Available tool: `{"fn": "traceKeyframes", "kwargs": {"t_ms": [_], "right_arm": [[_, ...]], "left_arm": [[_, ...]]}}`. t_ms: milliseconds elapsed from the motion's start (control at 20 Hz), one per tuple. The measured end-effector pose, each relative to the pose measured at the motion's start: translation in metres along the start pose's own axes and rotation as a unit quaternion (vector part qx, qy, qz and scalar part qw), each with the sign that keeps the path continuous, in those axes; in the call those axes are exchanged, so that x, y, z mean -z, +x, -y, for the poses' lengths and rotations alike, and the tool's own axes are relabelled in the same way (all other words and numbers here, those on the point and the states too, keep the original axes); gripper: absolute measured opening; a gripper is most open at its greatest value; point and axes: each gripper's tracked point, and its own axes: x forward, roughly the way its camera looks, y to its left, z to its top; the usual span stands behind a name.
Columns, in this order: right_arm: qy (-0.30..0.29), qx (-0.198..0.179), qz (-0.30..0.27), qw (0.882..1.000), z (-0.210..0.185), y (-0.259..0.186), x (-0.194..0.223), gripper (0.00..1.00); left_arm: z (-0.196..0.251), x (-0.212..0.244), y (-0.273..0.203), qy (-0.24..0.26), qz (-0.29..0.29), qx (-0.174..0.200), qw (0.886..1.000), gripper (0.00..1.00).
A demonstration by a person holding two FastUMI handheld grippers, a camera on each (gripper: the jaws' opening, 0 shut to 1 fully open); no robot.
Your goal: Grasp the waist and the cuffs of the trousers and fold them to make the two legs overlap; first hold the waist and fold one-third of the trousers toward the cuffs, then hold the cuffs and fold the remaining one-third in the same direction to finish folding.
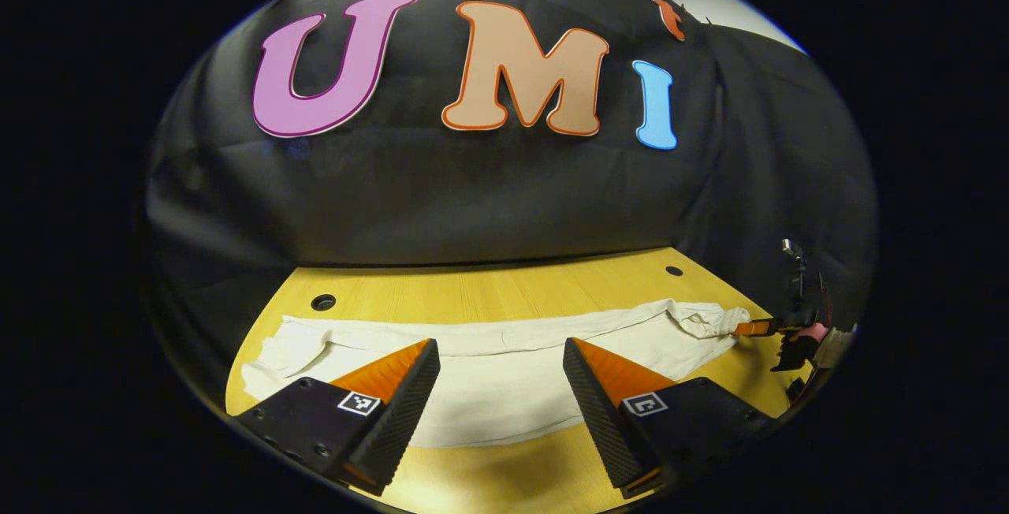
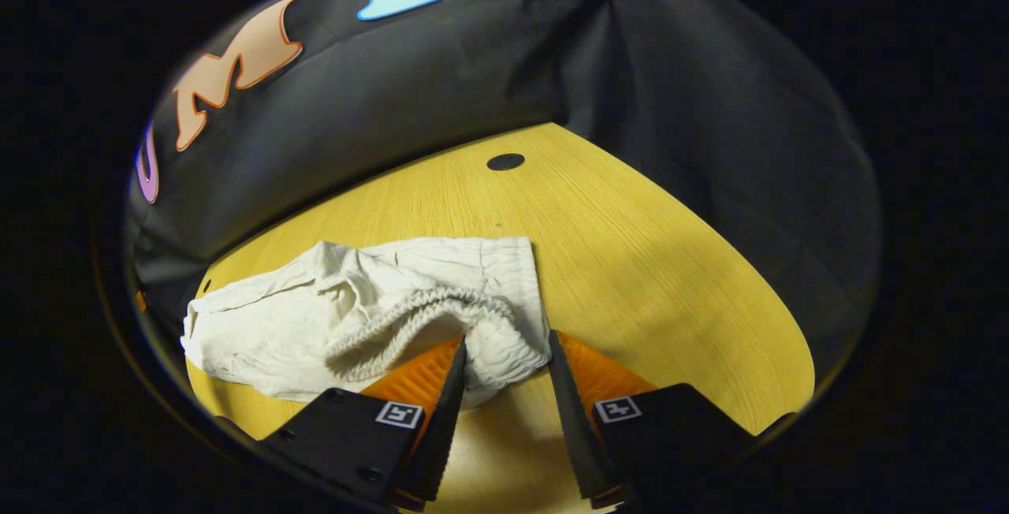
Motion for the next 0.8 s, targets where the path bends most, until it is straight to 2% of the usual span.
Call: {"fn": "traceKeyframes", "kwargs": {"t_ms": [100,200,250,300,450,500,600,800], "right_arm": [[0.017,-0.005,-0.007,1.0,-0.005,0.004,0.0,0.5],[0.029,-0.004,0.009,1.0,-0.006,0.008,-0.007,0.24],[0.026,-0.003,0.014,1.0,-0.004,0.004,-0.01,0.23],[0.026,-0.003,0.016,1.0,-0.005,0.0,-0.011,0.17],[0.045,-0.016,0.029,0.998,-0.014,-0.012,-0.022,0.1],[0.054,-0.024,0.038,0.998,-0.021,-0.016,-0.029,0.13],[0.069,-0.044,0.063,0.995,-0.035,-0.024,-0.045,0.11],[0.072,-0.097,0.108,0.987,-0.088,-0.068,-0.079,0.11]], "left_arm": [[0.005,0.001,0.0,-0.004,-0.002,0.0,1.0,0.95],[0.009,0.0,-0.001,-0.008,-0.002,-0.001,1.0,0.95],[0.01,-0.001,-0.002,-0.01,0.0,0.0,1.0,0.95],[0.011,-0.003,-0.003,-0.012,0.003,0.0,1.0,0.95],[0.01,-0.002,-0.011,-0.018,0.009,-0.005,1.0,0.95],[0.007,-0.004,-0.015,-0.018,0.01,-0.008,1.0,0.95],[0.003,-0.006,-0.022,-0.02,0.015,-0.009,1.0,0.95],[-0.007,-0.006,-0.034,-0.035,0.022,0.002,0.999,0.95]]}}
